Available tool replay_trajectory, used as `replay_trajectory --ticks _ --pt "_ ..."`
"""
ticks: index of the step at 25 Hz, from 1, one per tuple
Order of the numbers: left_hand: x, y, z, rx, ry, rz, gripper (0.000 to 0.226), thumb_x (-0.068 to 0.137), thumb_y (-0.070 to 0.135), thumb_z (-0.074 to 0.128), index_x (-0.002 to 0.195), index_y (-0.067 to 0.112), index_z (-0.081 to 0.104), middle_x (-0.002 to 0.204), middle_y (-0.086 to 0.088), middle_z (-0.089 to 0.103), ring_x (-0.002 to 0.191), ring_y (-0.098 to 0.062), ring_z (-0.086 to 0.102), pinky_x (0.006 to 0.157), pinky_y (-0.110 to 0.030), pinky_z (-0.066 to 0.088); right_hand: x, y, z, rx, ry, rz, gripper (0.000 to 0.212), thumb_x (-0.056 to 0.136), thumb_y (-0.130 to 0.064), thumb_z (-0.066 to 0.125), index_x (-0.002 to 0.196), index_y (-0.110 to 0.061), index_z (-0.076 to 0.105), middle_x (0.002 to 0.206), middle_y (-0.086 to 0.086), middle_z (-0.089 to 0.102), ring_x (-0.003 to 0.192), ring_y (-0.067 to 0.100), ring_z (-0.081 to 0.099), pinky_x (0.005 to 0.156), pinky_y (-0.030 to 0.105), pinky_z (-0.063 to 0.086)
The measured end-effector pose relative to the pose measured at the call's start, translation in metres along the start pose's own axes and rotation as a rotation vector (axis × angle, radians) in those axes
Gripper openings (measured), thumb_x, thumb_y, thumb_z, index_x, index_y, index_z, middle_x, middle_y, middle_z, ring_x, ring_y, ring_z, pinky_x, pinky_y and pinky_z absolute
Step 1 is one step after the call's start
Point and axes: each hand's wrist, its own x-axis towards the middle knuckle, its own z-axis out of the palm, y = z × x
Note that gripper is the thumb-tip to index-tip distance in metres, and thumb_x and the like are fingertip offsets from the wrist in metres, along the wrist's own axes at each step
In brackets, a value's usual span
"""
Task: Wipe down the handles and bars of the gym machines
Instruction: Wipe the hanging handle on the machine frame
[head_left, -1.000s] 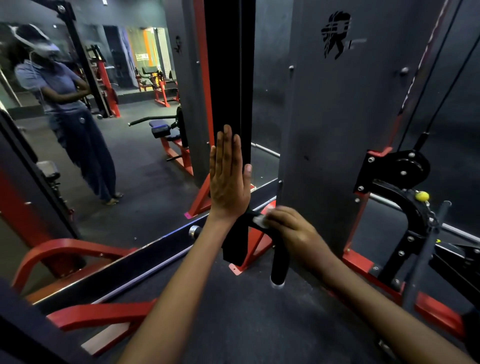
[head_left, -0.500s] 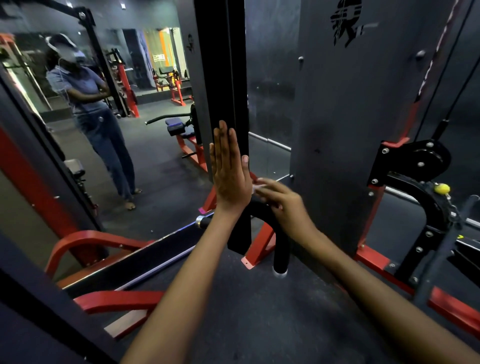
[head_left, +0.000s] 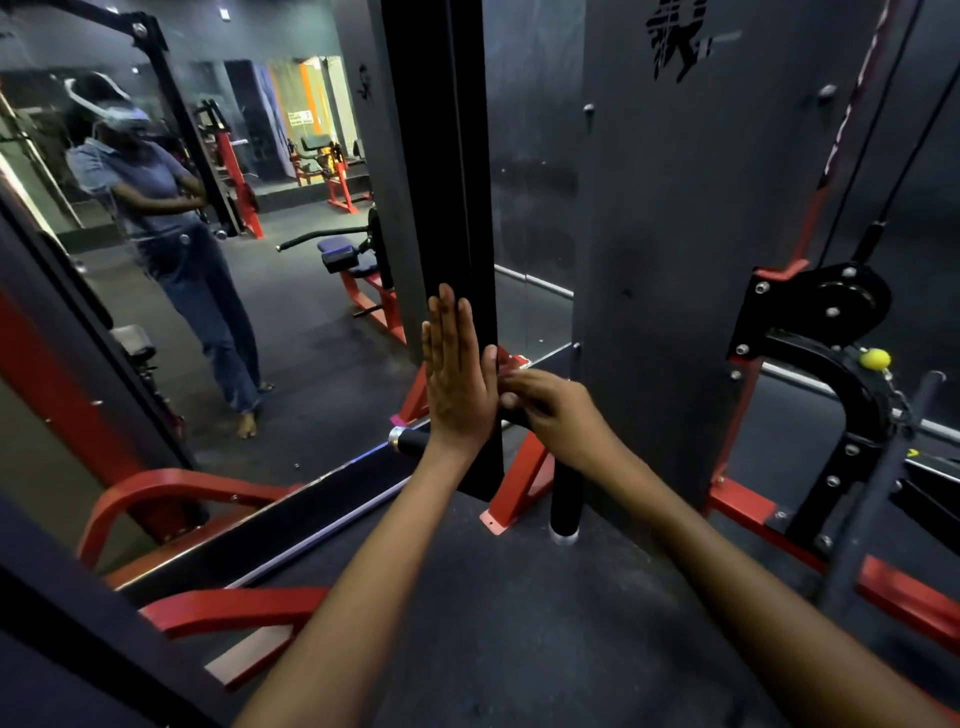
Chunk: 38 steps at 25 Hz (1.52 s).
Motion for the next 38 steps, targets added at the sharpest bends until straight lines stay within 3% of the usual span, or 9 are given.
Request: replay_trajectory --ticks 4,9,13,18,22,29,32,34,38 --pt "-0.006 0.001 0.001 -0.028 -0.002 0.012 0.062 0.103 0.022 0.027 0.152 0.026 -0.012 0.159 0.012 -0.017 0.148 -0.012 -0.007 0.121 -0.035 0.002 -0.014 0.005 0.000 0.234 0.118 0.287 0.019 0.091 -0.015 0.060 0.105 -0.014 0.072 0.098 -0.012 0.069 0.093 -0.008 0.061 0.084 0.009 0.044" --pt "-0.010 0.000 -0.003 -0.031 0.023 -0.001 0.069 0.100 0.017 0.034 0.153 0.025 -0.010 0.160 0.012 -0.015 0.148 -0.012 -0.005 0.121 -0.037 0.004 -0.022 0.023 -0.010 0.578 -0.088 0.704 0.044 0.097 -0.036 0.046 0.095 0.001 0.069 0.089 0.023 0.070 0.086 0.031 0.065 0.079 0.038 0.047" --pt "-0.010 0.000 -0.005 -0.006 -0.006 -0.007 0.079 0.098 0.017 0.043 0.152 0.026 -0.013 0.159 0.012 -0.018 0.148 -0.012 -0.007 0.121 -0.035 0.002 0.009 0.017 -0.008 0.650 -0.335 0.758 0.048 0.100 -0.035 0.039 0.083 0.001 0.066 0.078 0.024 0.065 0.063 0.026 0.061 0.066 0.031 0.052" --pt "-0.009 0.001 -0.005 -0.005 -0.005 0.012 0.078 0.098 0.014 0.041 0.152 0.025 -0.014 0.159 0.011 -0.019 0.148 -0.012 -0.008 0.121 -0.036 0.002 -0.043 0.055 0.006 1.186 -0.238 0.892 0.035 0.096 -0.021 0.040 0.092 0.000 0.067 0.087 0.018 0.063 0.073 0.022 0.060 0.067 0.029 0.052" --pt "-0.012 0.001 -0.006 -0.010 -0.014 0.009 0.079 0.098 0.013 0.041 0.152 0.025 -0.015 0.159 0.011 -0.019 0.148 -0.012 -0.009 0.121 -0.035 0.000 -0.044 0.063 0.008 0.972 -0.438 0.848 0.029 0.085 -0.010 0.044 0.091 0.009 0.064 0.085 0.014 0.067 0.078 0.020 0.065 0.081 0.032 0.050" --pt "-0.012 -0.001 -0.006 -0.005 -0.015 0.008 0.078 0.098 0.013 0.041 0.152 0.026 -0.014 0.159 0.011 -0.019 0.148 -0.012 -0.009 0.121 -0.034 -0.001 -0.040 0.075 0.001 1.039 -0.292 0.829 0.031 0.089 0.009 0.042 0.106 -0.004 0.064 0.086 0.009 0.070 0.079 0.018 0.067 0.076 0.029 0.055" --pt "-0.012 -0.002 -0.006 -0.002 -0.013 0.018 0.077 0.098 0.013 0.039 0.152 0.024 -0.015 0.159 0.010 -0.019 0.147 -0.012 -0.009 0.121 -0.034 -0.002 -0.068 0.091 0.010 0.661 -0.309 0.778 0.037 0.090 0.014 0.043 0.098 -0.011 0.069 0.088 0.008 0.070 0.083 0.019 0.065 0.069 0.022 0.051" --pt "-0.013 -0.002 -0.005 -0.007 -0.019 0.011 0.075 0.099 0.015 0.038 0.151 0.025 -0.015 0.159 0.011 -0.019 0.147 -0.012 -0.009 0.121 -0.035 -0.001 -0.055 0.082 0.006 0.417 -0.113 0.645 0.034 0.090 0.012 0.046 0.095 -0.012 0.070 0.083 0.007 0.065 0.078 0.018 0.060 0.064 0.018 0.046" --pt "-0.013 -0.003 -0.005 0.002 -0.018 0.015 0.077 0.098 0.015 0.039 0.151 0.026 -0.016 0.158 0.012 -0.021 0.147 -0.011 -0.010 0.121 -0.034 -0.001 -0.028 0.015 -0.001 0.175 0.236 0.191 0.035 0.083 0.013 0.054 0.109 -0.005 0.069 0.114 0.004 0.063 0.108 0.010 0.058 0.096 0.019 0.044"
